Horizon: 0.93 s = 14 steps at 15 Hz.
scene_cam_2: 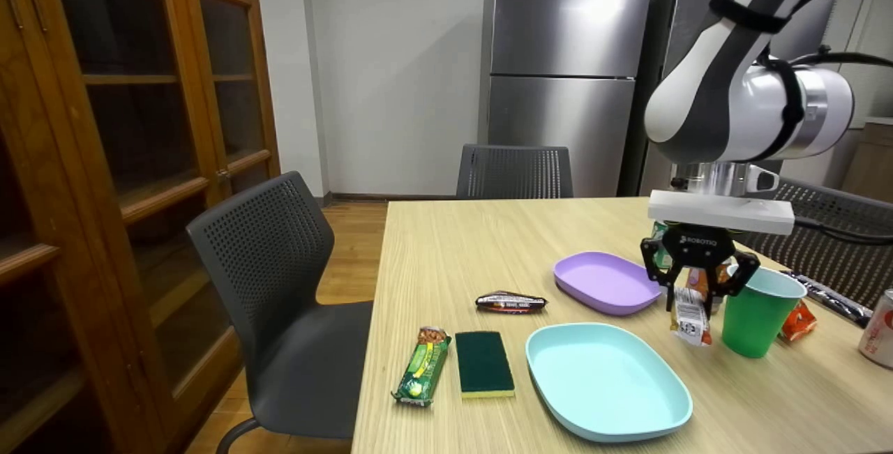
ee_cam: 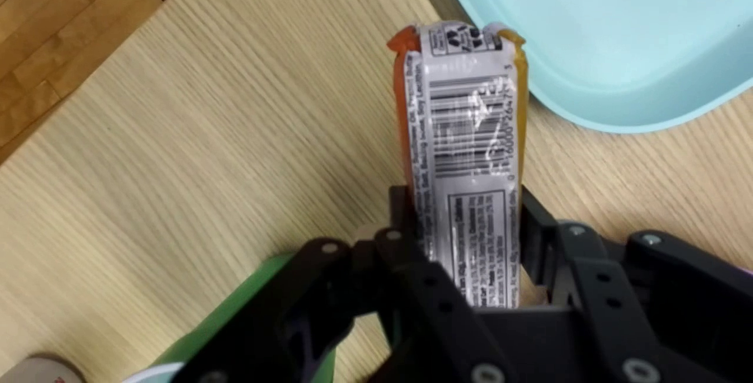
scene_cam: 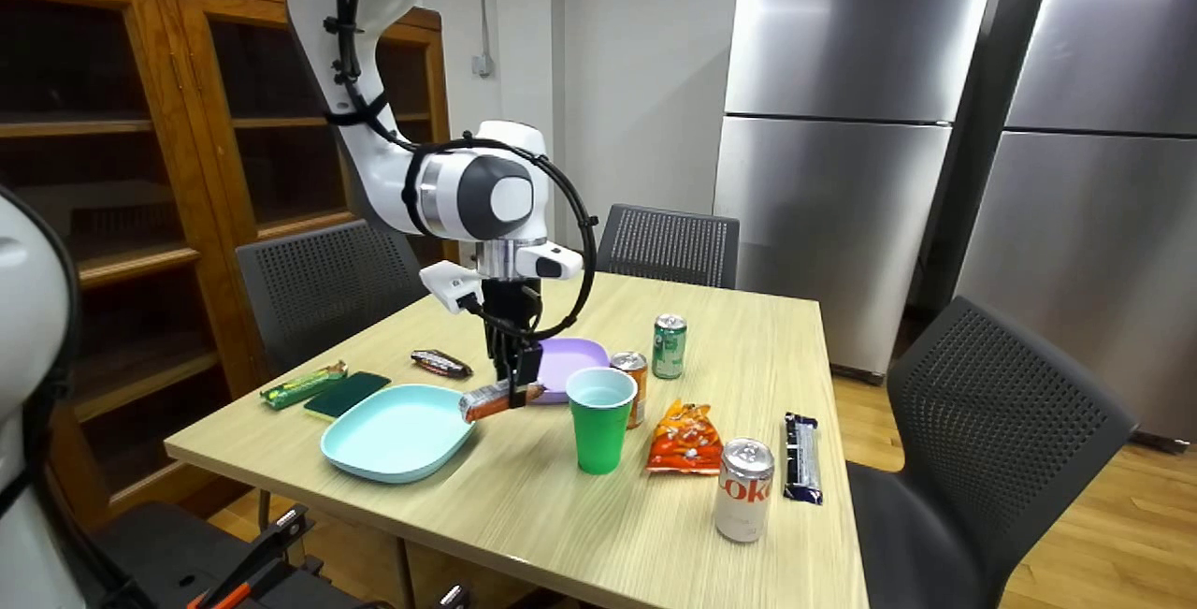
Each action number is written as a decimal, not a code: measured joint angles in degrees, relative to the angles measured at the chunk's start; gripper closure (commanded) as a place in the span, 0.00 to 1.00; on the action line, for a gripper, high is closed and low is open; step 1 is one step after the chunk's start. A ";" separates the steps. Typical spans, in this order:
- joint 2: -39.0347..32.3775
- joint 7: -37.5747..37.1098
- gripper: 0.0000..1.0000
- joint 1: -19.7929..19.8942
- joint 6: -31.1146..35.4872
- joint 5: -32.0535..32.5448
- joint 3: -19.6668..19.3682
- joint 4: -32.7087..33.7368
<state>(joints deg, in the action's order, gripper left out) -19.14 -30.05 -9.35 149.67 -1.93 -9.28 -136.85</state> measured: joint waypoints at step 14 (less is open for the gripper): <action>-1.86 0.00 0.81 3.21 -6.72 -4.83 1.62 10.28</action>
<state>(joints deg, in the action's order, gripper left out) -21.00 -30.05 -6.14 142.95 -6.77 -7.66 -126.57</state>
